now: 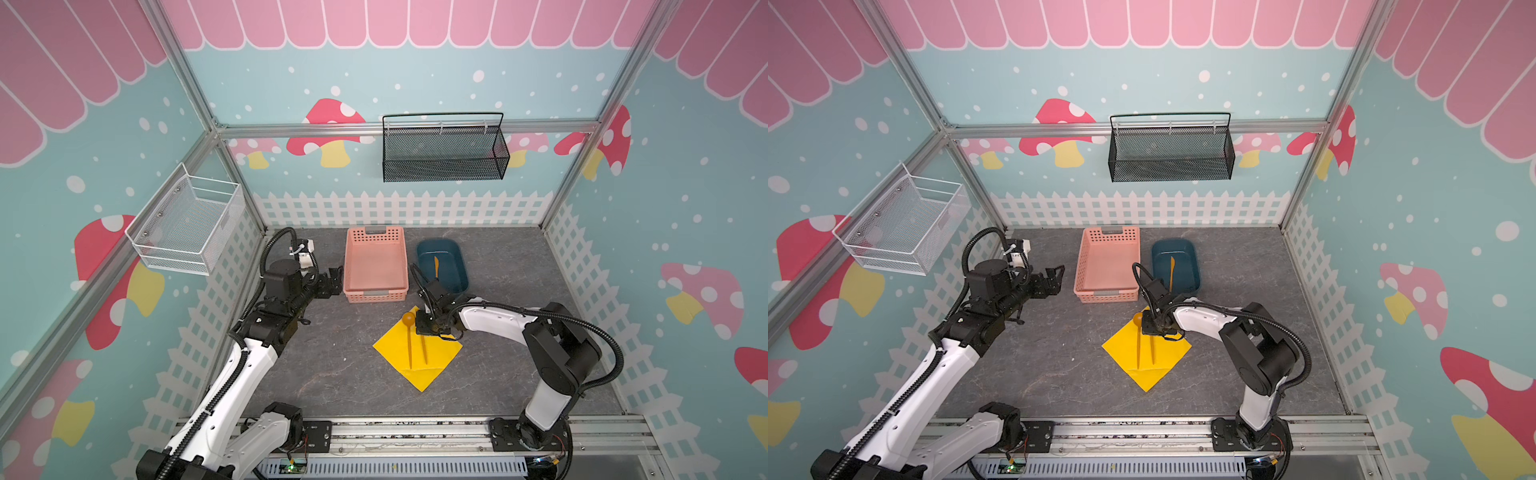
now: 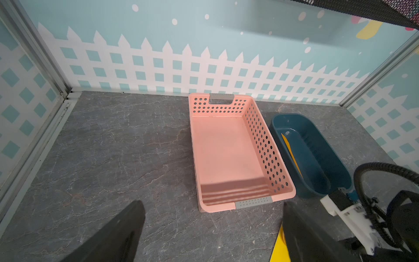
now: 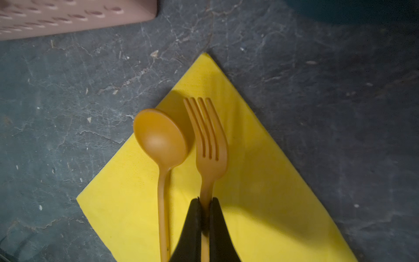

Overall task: Place the utensils on the paper napkin and roll it up
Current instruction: 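Lower the yellow fork onto the napkin next to the spoon, then open the right gripper to release the fork on the napkin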

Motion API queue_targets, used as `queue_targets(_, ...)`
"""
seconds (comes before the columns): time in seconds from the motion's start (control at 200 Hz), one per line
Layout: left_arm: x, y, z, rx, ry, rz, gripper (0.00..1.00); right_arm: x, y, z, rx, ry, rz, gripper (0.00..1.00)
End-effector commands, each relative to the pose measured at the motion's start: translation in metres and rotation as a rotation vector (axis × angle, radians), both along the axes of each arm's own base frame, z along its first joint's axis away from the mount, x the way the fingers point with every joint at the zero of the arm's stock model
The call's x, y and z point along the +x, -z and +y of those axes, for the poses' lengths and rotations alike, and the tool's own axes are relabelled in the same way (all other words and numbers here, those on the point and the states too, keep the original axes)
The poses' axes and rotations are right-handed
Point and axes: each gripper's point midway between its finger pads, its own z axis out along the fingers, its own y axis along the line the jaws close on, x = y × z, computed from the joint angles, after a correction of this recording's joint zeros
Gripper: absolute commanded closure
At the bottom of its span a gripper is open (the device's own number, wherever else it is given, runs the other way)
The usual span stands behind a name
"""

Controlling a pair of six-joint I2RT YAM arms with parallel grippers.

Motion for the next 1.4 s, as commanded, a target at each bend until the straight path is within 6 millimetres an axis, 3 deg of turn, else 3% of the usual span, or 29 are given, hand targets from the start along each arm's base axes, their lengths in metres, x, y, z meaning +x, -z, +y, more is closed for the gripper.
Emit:
queue_targets(0.0,-0.001,-0.001,0.000,0.009,0.004,-0.011,0.04,-0.006,0.008,0.002,0.005,0.003,0.032,0.96)
queue_targets(0.836,-0.001,-0.001,0.000,0.011,0.002,-0.013,0.04,-0.015,0.010,0.007,0.067,0.018,0.063,0.95)
queue_targets(1.396,-0.001,0.000,0.000,0.011,0.005,-0.009,0.04,-0.017,0.009,0.006,0.064,0.014,0.066,0.75)
